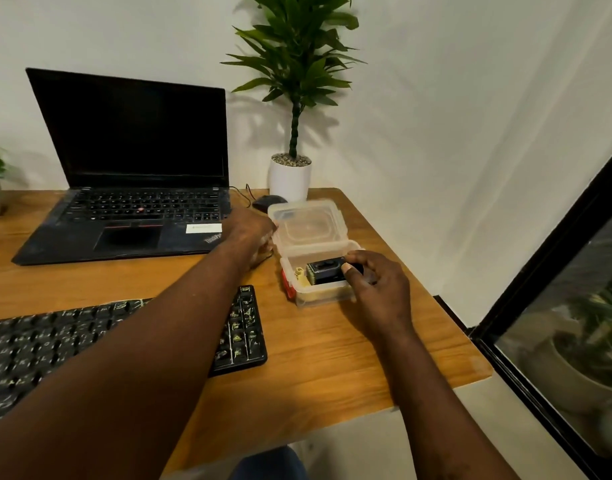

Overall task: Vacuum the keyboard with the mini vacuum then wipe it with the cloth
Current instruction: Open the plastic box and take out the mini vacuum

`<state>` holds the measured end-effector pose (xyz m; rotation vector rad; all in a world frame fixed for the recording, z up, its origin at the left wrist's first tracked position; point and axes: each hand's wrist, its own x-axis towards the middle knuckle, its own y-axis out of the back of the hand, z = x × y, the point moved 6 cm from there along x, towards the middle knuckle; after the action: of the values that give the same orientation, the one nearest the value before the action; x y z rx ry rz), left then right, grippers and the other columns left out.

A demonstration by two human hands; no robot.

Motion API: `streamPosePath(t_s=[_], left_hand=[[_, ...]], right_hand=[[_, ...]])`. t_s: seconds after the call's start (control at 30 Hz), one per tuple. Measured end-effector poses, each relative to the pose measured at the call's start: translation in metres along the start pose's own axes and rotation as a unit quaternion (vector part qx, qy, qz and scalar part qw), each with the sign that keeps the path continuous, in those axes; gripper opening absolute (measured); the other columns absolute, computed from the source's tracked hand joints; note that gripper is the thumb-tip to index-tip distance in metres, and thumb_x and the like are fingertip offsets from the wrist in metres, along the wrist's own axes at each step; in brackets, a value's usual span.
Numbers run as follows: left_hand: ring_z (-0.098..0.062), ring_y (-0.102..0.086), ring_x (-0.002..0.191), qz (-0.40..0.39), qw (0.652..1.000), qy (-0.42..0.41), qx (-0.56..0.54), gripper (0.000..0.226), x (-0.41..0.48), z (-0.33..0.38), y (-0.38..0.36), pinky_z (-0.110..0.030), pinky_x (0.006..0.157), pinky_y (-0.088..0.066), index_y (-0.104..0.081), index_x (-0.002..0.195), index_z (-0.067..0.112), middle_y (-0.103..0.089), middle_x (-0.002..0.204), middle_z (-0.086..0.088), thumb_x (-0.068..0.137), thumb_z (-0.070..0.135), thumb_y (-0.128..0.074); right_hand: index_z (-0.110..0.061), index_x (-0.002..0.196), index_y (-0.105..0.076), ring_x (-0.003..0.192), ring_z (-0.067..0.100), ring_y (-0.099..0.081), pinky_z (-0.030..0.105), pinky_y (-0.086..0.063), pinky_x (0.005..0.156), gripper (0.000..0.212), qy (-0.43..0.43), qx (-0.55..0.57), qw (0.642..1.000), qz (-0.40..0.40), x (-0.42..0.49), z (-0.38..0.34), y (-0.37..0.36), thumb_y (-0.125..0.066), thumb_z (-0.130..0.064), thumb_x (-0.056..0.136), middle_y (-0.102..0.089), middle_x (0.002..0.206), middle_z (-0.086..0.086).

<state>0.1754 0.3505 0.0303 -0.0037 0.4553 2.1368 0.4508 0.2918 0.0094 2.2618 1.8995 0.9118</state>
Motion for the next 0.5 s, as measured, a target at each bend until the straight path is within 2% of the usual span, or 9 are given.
streamPosePath(t_s=[0.1, 0.23, 0.4, 0.47, 0.5], left_hand=[[-0.028, -0.076, 0.080, 0.003, 0.992, -0.031, 0.120, 0.022, 0.013, -0.004, -0.009, -0.045, 0.075, -0.066, -0.068, 0.095, 0.009, -0.076, 0.088, -0.011, 0.089, 0.027, -0.079], [-0.027, -0.075, 0.082, 0.013, 0.966, -0.075, 0.247, 0.021, 0.021, -0.005, -0.016, -0.042, 0.077, -0.065, -0.070, 0.090, 0.012, -0.076, 0.089, -0.008, 0.087, 0.032, -0.078], [-0.028, -0.070, 0.080, 0.010, 0.947, -0.121, 0.297, 0.016, -0.001, 0.004, -0.012, -0.034, 0.067, -0.058, -0.067, 0.080, 0.012, -0.072, 0.087, -0.009, 0.088, 0.025, -0.071], [-0.028, -0.068, 0.085, 0.009, 0.941, -0.158, 0.300, 0.012, -0.015, 0.010, -0.007, -0.034, 0.064, -0.052, -0.071, 0.085, 0.013, -0.072, 0.091, -0.009, 0.088, 0.024, -0.069], [-0.028, -0.068, 0.089, 0.011, 0.935, -0.196, 0.294, 0.012, -0.025, 0.015, -0.005, -0.034, 0.068, -0.052, -0.075, 0.092, 0.014, -0.073, 0.095, -0.008, 0.089, 0.024, -0.069]], right_hand=[[-0.039, 0.109, -0.072, 0.119, 0.008, -0.057, 0.044, -0.059, 0.094, 0.019, 0.004, -0.009, 1.000, 0.001, 0.001, 0.000, 0.000, -0.072, -0.030, 0.092, -0.066, 0.118, -0.026], [-0.040, 0.111, -0.072, 0.119, 0.007, -0.055, 0.040, -0.057, 0.095, 0.021, 0.007, -0.020, 1.000, 0.001, 0.002, -0.002, 0.000, -0.072, -0.028, 0.093, -0.062, 0.114, -0.030], [-0.039, 0.115, -0.071, 0.119, 0.008, -0.054, 0.038, -0.056, 0.094, 0.022, 0.014, -0.043, 0.999, 0.004, 0.003, -0.004, 0.000, -0.071, -0.030, 0.094, -0.057, 0.109, -0.034], [-0.038, 0.115, -0.071, 0.118, 0.008, -0.055, 0.038, -0.057, 0.093, 0.021, 0.015, -0.046, 0.999, 0.009, 0.003, -0.004, 0.000, -0.070, -0.035, 0.094, -0.060, 0.112, -0.030], [-0.039, 0.115, -0.071, 0.118, 0.008, -0.055, 0.038, -0.057, 0.093, 0.021, 0.015, -0.049, 0.999, 0.011, 0.002, -0.004, 0.000, -0.070, -0.037, 0.094, -0.062, 0.114, -0.027]])
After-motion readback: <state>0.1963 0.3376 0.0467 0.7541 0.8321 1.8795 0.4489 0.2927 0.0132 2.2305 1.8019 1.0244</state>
